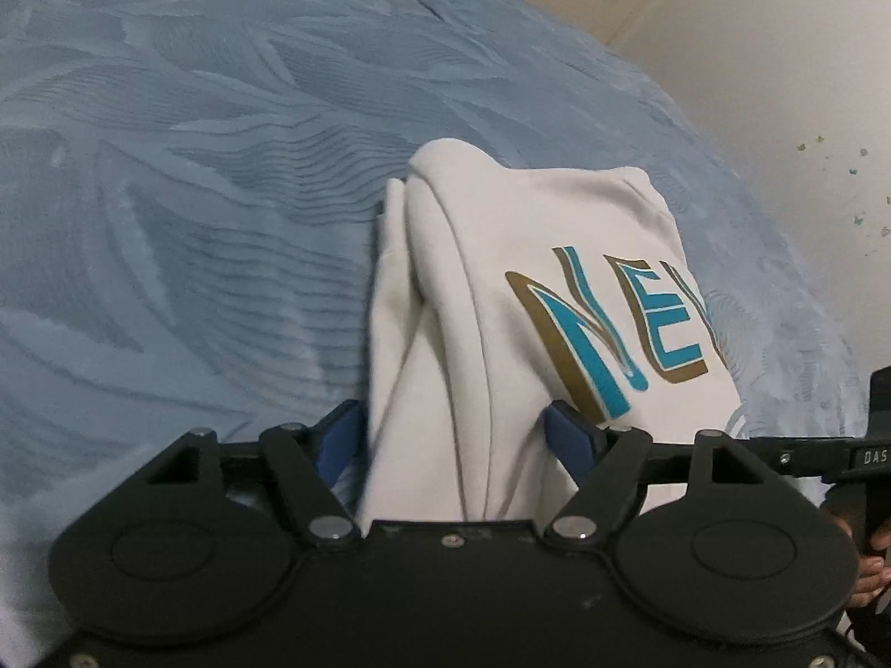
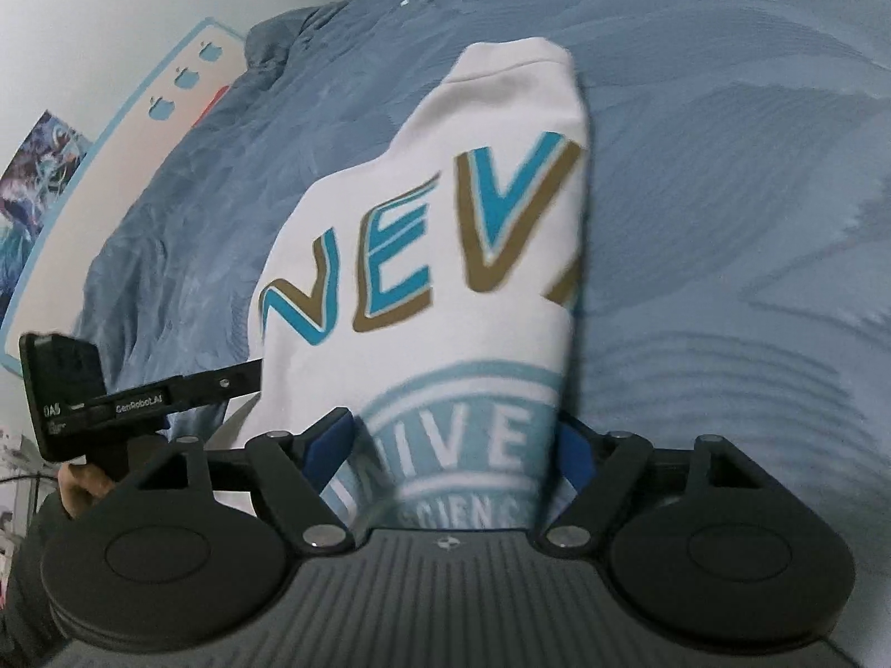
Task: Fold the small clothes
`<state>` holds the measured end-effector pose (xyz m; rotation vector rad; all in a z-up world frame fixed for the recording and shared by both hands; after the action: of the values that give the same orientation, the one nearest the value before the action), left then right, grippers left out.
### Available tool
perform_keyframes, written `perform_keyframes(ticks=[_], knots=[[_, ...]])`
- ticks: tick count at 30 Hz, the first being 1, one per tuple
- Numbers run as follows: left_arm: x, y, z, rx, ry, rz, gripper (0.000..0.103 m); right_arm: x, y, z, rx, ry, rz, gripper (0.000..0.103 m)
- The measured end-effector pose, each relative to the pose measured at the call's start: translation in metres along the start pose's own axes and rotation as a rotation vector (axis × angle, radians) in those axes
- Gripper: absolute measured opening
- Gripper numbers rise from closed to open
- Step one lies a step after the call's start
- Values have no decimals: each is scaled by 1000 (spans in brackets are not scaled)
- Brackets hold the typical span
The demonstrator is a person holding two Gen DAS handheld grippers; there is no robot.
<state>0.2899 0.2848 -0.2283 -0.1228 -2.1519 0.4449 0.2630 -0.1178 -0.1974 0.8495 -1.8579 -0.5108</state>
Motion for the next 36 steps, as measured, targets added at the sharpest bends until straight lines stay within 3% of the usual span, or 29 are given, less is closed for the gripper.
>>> perform_keyframes(ticks=[3, 12, 14, 17, 19, 24, 27, 32, 34, 36], knots=[[-7, 2, -6, 37, 7, 27, 78, -11, 7, -4, 21, 10, 19, 103], [-10, 0, 1, 31, -54, 17, 80, -25, 19, 1, 93, -2, 87, 103], [2, 5, 4, 56, -57, 68, 77, -23, 19, 2, 99, -4, 90, 103], [30, 13, 8, 104, -77, 230, 77, -20, 16, 0, 87, -5, 73, 103], [40, 11, 7, 75, -63, 267, 77, -19, 13, 0, 84, -1, 71, 103], [26, 3, 10, 7, 11, 225, 78, -23, 18, 1, 97, -1, 84, 103], [2, 1, 12, 16, 70, 147, 82, -23, 18, 1, 97, -2, 83, 103], [-3, -8, 12, -14, 51, 99, 82, -20, 17, 1, 92, -23, 89, 103], [-1, -10, 15, -34, 48, 67, 81, -13, 16, 4, 123, -43, 107, 70], [3, -14, 21, -70, 28, 46, 76, -3, 15, 7, 141, -73, 74, 54]])
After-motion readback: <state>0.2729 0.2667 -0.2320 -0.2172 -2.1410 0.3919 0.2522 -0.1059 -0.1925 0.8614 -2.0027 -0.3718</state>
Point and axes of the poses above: each gripper's, at about its wrist camera, not at the fingertips, and x roughly against the way its jaws point, y to its left, z to its underside, the point moved 3 cm from there along -x, roughly the way its jaws point, and after that the axes turned 8 degrees about -z, right-handed, at the moved point
